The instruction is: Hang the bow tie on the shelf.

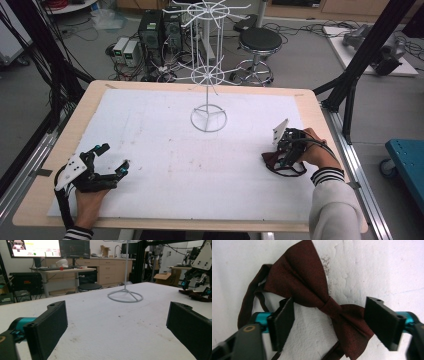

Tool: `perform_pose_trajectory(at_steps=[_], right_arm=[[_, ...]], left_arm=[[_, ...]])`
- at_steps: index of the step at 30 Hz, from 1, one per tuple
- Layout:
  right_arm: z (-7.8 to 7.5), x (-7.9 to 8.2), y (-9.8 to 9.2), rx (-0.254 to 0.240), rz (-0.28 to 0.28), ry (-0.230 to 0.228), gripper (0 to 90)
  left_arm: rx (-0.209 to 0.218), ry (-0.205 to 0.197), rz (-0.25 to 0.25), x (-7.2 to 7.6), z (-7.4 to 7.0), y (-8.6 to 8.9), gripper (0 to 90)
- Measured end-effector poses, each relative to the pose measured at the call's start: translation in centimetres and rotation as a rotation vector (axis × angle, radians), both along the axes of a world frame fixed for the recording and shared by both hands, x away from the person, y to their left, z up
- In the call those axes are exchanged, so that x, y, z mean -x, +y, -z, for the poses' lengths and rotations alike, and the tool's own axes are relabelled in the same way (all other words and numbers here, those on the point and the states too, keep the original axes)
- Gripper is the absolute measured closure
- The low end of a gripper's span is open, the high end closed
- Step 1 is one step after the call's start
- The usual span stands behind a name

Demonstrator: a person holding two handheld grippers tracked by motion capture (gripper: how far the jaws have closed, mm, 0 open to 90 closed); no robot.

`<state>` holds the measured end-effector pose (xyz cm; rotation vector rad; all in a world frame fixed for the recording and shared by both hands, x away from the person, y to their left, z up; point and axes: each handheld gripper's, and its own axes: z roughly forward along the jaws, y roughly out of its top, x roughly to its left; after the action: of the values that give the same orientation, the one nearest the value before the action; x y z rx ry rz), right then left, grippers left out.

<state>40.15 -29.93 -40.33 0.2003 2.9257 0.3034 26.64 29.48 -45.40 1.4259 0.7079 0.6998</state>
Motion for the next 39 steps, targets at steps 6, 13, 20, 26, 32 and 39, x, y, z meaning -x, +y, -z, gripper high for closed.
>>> perform_pose_trajectory(at_steps=[6, 13, 20, 26, 32, 39], right_arm=[[0.1, 0.1, 0.3, 0.056, -0.038, -0.025, 45.5], [0.0, 0.0, 1.0, 0.089, -0.055, -0.051, 75.1], [-0.2, 0.0, 0.9, 0.061, -0.017, -0.037, 76.4], [-1.0, 0.1, 0.6, -0.003, 0.015, -0.056, 76.3], [-2.1, 0.1, 0.3, -0.127, 0.072, -0.066, 76.2], [-3.2, 0.1, -0.4, -0.268, 0.136, -0.075, 76.2]], left_arm=[[0.0, -0.001, 0.0, 0.0, 0.0, 0.0, 3.9], [0.0, -0.001, 0.0, 0.0, 0.0, 0.0, 3.9], [0.0, -0.001, 0.0, 0.0, 0.0, 0.0, 3.9], [-0.001, -0.001, 0.0, 0.0, 0.0, 0.0, 3.9], [-0.001, -0.002, 0.0, 0.0, 0.0, 0.0, 3.9], [0.0, -0.002, 0.001, 0.0, 0.0, 0.0, 3.9]])
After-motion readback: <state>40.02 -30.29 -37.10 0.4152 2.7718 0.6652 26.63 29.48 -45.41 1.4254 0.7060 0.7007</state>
